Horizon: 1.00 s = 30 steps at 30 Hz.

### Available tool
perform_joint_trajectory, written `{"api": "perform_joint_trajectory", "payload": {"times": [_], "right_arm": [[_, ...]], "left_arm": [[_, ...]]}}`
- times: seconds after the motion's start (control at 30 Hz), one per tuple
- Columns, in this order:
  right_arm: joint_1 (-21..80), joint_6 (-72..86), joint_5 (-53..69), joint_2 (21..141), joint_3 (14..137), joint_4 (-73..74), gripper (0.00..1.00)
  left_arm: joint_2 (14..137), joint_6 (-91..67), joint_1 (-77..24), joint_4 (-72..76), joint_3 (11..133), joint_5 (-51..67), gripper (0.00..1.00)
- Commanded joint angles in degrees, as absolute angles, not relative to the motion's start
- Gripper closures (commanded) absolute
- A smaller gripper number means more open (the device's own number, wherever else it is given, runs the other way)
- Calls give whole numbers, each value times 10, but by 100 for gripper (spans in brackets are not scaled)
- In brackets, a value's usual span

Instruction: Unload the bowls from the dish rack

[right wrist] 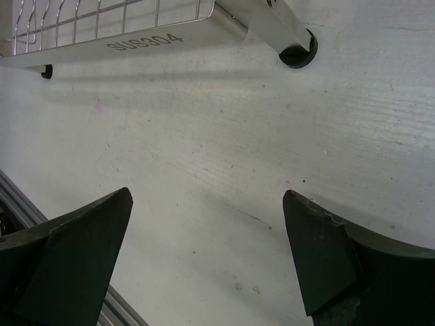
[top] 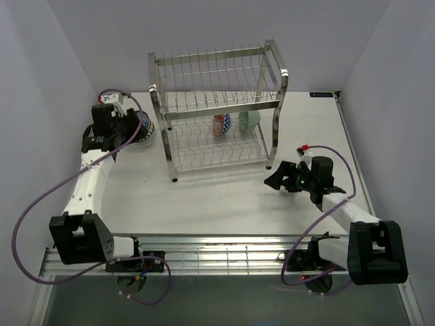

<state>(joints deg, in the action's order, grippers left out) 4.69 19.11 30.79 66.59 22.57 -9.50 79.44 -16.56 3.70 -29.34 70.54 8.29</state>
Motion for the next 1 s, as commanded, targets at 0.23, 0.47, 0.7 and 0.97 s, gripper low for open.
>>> {"api": "perform_joint_trajectory", "payload": {"times": [0.23, 0.47, 0.7, 0.97], "right_arm": [[54, 193, 265, 593, 253, -65, 10], [55, 197, 243, 574, 263, -51, 20], [55, 185, 242, 576, 259, -36, 27], [55, 191, 237, 593, 255, -49, 26]], "left_arm": [[542, -214, 33, -185, 506, 229, 38], [403, -211, 26, -151, 417, 291, 40], [348, -223, 11, -112, 344, 381, 46], [362, -226, -130, -105, 330, 274, 47]]}}
